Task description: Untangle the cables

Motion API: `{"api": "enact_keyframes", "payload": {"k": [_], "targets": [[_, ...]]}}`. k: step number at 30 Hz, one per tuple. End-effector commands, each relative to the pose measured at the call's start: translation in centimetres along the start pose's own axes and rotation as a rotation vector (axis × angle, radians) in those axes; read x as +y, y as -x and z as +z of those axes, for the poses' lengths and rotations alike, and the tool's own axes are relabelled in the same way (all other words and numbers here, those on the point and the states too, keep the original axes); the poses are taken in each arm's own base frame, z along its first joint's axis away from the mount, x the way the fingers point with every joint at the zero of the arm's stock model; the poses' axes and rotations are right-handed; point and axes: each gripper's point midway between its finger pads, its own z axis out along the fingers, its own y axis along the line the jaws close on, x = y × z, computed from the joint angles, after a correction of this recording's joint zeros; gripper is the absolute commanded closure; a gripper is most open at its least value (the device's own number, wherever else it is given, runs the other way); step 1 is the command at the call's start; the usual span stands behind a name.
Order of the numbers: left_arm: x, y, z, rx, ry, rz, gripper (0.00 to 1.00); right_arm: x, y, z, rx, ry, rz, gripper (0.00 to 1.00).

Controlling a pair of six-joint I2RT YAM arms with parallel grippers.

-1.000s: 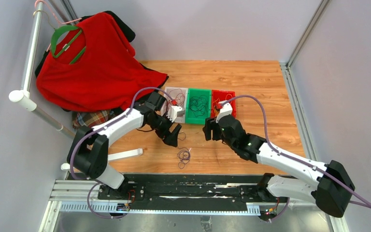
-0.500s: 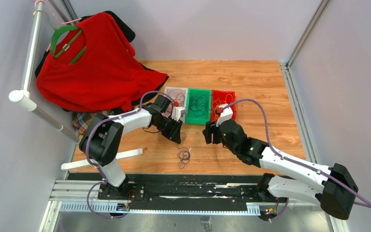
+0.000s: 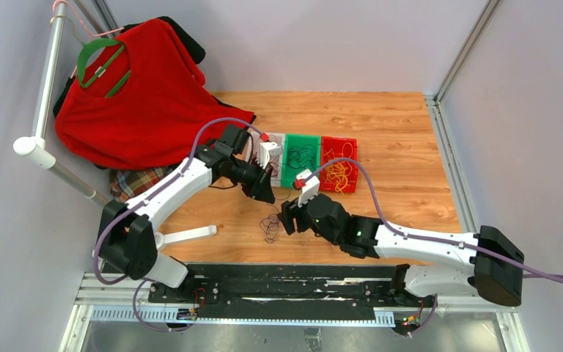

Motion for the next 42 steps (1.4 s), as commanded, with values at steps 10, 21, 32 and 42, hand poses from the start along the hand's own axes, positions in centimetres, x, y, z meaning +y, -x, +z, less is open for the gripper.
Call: {"api": "enact_keyframes", "payload": {"k": [10, 21, 32, 42], "targets": [[-8.6, 3.5, -6.4, -0.067, -0.176, 0.094, 0.99, 4.6, 7.8, 2.5, -0.171, 0.078, -0.073, 0.36], [-13.6, 6.8, -10.6, -0.166, -0.266, 0.183, 0.99, 4.6, 8.6, 3.9, -0.209, 0.071, -0.072, 0.52], [-17.2, 13.5, -16.0, -0.331, -0.197, 0.322, 0.99, 5.3, 2.9, 6.6, -0.075, 0.118, -0.029, 0.58], [-18.1, 19.6, -19.5, -0.480, -0.076, 0.412, 0.99, 2.6, -1.8, 6.4, -0.007, 0.055, -0.007, 0.44]]}}
